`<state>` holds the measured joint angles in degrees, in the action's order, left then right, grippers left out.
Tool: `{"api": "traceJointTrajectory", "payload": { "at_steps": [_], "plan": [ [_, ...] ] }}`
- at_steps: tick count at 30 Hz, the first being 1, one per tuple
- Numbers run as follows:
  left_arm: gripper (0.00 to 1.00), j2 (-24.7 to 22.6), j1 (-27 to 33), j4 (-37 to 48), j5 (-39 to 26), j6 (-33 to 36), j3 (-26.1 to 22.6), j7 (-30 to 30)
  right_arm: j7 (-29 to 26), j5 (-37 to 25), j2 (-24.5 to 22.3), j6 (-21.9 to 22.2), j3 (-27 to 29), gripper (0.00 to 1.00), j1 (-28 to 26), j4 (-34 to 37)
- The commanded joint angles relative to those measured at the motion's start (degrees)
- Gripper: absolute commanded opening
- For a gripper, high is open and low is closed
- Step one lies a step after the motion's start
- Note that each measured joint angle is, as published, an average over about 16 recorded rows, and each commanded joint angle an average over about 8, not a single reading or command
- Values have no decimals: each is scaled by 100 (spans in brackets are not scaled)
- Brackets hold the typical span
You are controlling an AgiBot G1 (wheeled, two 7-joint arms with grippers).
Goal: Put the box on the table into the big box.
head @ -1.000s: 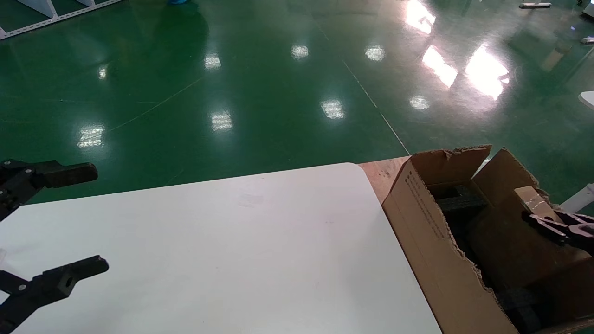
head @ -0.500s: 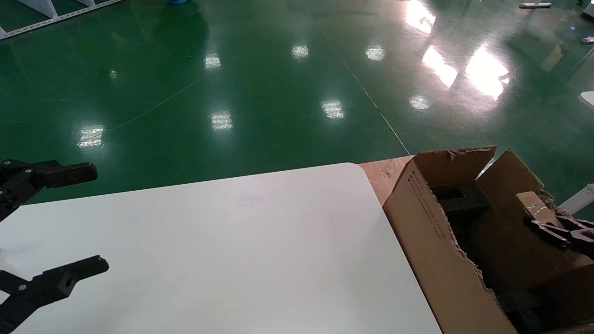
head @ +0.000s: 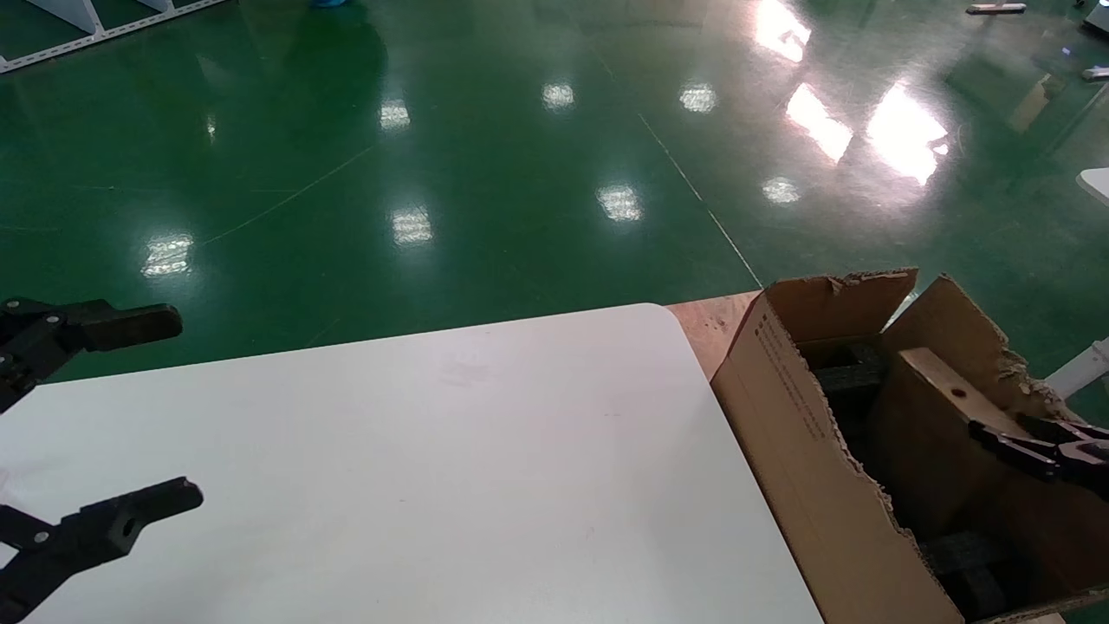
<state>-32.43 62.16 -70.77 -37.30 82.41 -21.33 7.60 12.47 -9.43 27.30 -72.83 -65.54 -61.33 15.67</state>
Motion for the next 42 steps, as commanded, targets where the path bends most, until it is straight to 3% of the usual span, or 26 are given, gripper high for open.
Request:
{"api": "traceJointTrajectory", "payload": {
  "at_steps": [1, 19, 42],
  "plan": [
    [100, 0, 0, 0, 0, 0, 0, 0, 1, -10, -1, 3, -2, 100, 4, -2],
    [100, 0, 0, 0, 0, 0, 0, 0, 109, 73, -3, -80, 3, 100, -109, -117],
    [100, 0, 0, 0, 1, -1, 0, 0, 1497, -108, 120, -802, -506, 100, -2140, -1186]
  ]
}}
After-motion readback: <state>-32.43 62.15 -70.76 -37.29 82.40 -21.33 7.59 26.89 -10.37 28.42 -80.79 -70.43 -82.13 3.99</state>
